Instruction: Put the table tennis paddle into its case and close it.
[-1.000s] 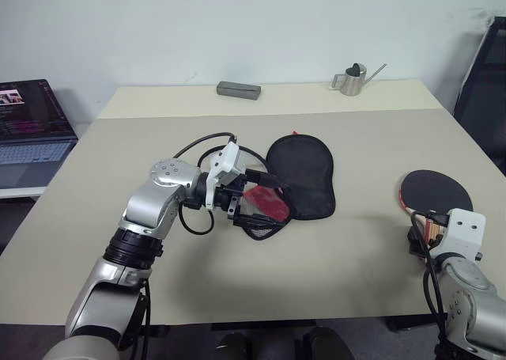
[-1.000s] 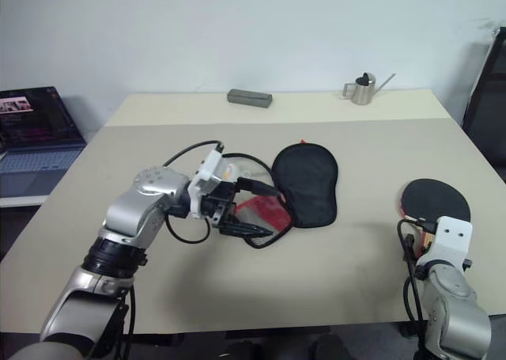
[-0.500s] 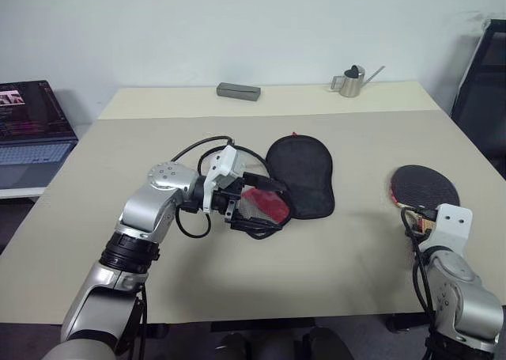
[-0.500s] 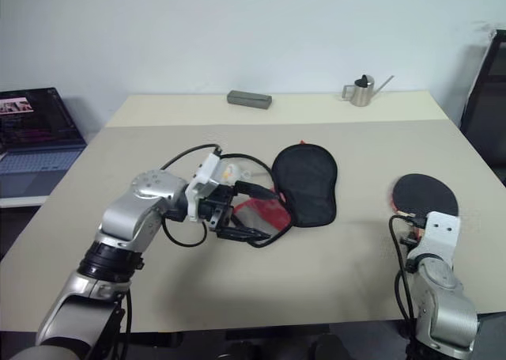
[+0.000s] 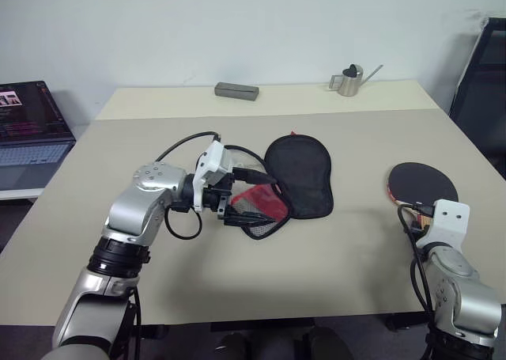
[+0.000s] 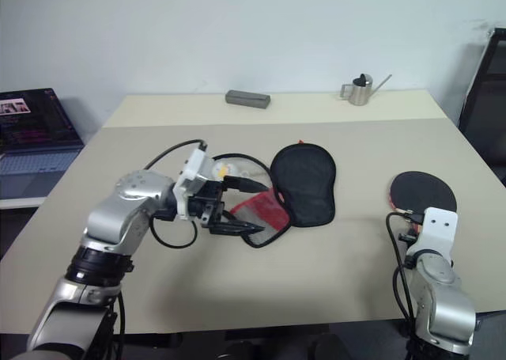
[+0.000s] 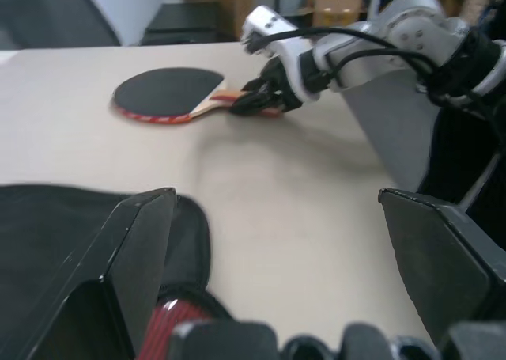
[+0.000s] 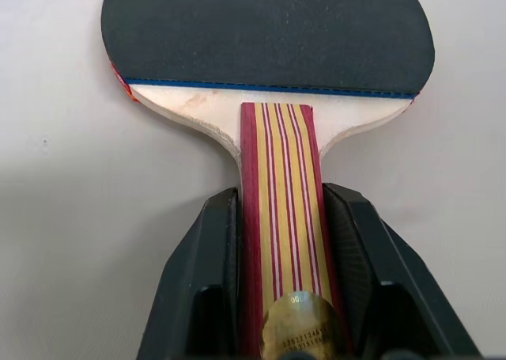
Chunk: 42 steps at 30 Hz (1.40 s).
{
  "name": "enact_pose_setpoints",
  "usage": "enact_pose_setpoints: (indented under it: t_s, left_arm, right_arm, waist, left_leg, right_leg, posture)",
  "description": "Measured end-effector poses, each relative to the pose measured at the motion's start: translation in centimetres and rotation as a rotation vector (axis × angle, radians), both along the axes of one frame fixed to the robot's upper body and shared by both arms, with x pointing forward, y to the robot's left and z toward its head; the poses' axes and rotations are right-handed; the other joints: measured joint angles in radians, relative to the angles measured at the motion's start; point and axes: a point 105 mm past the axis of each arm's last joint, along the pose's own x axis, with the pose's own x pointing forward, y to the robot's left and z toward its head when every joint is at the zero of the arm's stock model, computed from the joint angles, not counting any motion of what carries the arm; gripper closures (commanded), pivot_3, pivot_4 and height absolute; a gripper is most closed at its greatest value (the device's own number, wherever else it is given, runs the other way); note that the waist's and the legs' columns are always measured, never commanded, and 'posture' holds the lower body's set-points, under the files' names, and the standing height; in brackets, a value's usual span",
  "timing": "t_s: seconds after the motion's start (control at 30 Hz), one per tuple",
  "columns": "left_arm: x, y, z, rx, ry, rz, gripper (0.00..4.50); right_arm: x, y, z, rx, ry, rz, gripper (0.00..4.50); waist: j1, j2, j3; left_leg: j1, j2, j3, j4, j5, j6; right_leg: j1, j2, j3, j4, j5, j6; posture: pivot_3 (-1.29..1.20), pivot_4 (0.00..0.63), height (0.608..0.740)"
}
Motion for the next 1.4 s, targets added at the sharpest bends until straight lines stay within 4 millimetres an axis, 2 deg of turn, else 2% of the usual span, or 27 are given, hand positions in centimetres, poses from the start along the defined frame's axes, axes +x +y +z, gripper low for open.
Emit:
enact_pose_setpoints:
  t_s: [0.17,0.3,0.4,0.5,0.53,0.73,0.83,1.03,1.17,1.2,1.4]
  left_arm:
    - [0.5,1.5,0.1,-0.011,-0.01,0.096,0.0]
    - [1.0,2.9,0.5,-0.028,-0.027,0.184,0.0]
    - [1.3,4.2,0.3,-0.028,-0.018,0.253,0.0]
    - [1.3,4.6,0.1,-0.028,-0.009,0.276,0.0]
    - [1.3,4.6,0.1,-0.027,-0.013,0.279,0.0]
    - [1.2,5.0,0.6,-0.022,-0.034,0.299,0.0]
    - [1.2,5.0,0.6,-0.022,-0.034,0.297,0.0]
    - [1.0,5.0,0.6,-0.019,-0.031,0.281,0.0]
    - [0.9,5.0,0.6,-0.013,-0.029,0.267,0.0]
    - [0.8,5.0,0.6,-0.012,-0.028,0.262,0.0]
    - [0.7,4.5,0.7,-0.004,-0.032,0.233,0.0]
  right_arm:
    - [1.9,3.3,3.4,-0.036,-0.113,0.141,3.26]
    - [2.8,5.5,4.7,-0.041,-0.154,0.241,3.27]
    - [3.2,5.8,5.4,-0.048,-0.173,0.261,3.42]
    - [3.6,5.9,5.9,-0.051,-0.194,0.268,4.31]
    - [3.8,5.9,5.8,-0.049,-0.191,0.27,4.41]
    - [4.4,6.2,4.8,-0.044,-0.151,0.301,4.41]
    - [4.4,6.5,4.7,-0.035,-0.149,0.315,3.82]
    - [4.2,6.4,4.4,0.002,-0.135,0.315,1.71]
    - [3.2,6.9,4.2,0.027,-0.108,0.33,0.25]
    - [3.0,6.9,4.0,0.029,-0.091,0.331,0.03]
    - [2.5,7.2,2.7,0.044,-0.011,0.333,0.03]
  waist:
    - [-0.002,0.001,0.0]
    - [0.003,0.001,0.0]
    - [0.004,0.001,0.0]
    - [0.006,0.0,0.0]
    - [0.006,0.0,0.0]
    - [0.006,0.0,0.0]
    - [0.006,0.0,0.0]
    - [0.006,0.0,0.0]
    - [0.006,0.0,0.0]
    - [0.006,0.0,0.0]
    - [0.006,0.0,0.0]
  left_leg:
    - [-0.001,0.0,-0.001,-0.001,0.0,0.0]
    - [-0.002,0.0,0.0,-0.001,0.0,0.0]
    - [-0.002,0.0,0.0,-0.002,0.0,0.0]
    - [-0.001,0.0,-0.001,-0.002,0.0,0.0]
    - [-0.001,0.0,-0.001,-0.002,0.0,0.0]
    - [-0.001,0.0,0.0,-0.002,0.0,0.0]
    - [-0.001,0.0,0.0,-0.002,0.0,0.0]
    - [-0.001,0.0,0.0,-0.002,0.0,0.0]
    - [-0.001,0.0,-0.001,-0.003,0.0,0.0]
    - [-0.001,0.0,0.0,-0.003,0.0,0.0]
    - [-0.001,0.0,0.0,-0.003,0.0,0.0]
  right_leg:
    - [-0.001,0.0,0.0,-0.001,0.0,0.0]
    - [-0.001,0.0,0.0,-0.002,0.0,0.0]
    - [-0.001,-0.001,-0.001,-0.002,0.0,0.0]
    - [-0.001,0.0,-0.001,-0.002,0.0,0.0]
    - [-0.001,0.0,-0.001,-0.002,0.0,0.0]
    - [-0.001,0.0,-0.001,-0.002,0.0,0.0]
    - [-0.001,0.0,-0.001,-0.002,0.0,0.0]
    - [-0.001,0.0,-0.001,-0.002,0.0,0.0]
    - [-0.001,0.0,-0.001,-0.002,0.0,0.0]
    - [-0.001,0.0,0.0,-0.002,0.0,0.0]
    - [-0.001,0.0,-0.001,-0.002,0.0,0.0]
  posture:
    - [0.0,0.15,0.74]
    - [0.0,0.15,0.74]
    - [0.0,0.15,0.74]
    - [0.0,0.15,0.74]
    - [0.0,0.15,0.74]
    - [0.0,0.15,0.74]
    - [0.0,0.15,0.74]
    - [0.0,0.15,0.74]
    - [0.0,0.15,0.74]
    - [0.0,0.15,0.74]
    - [0.0,0.15,0.74]
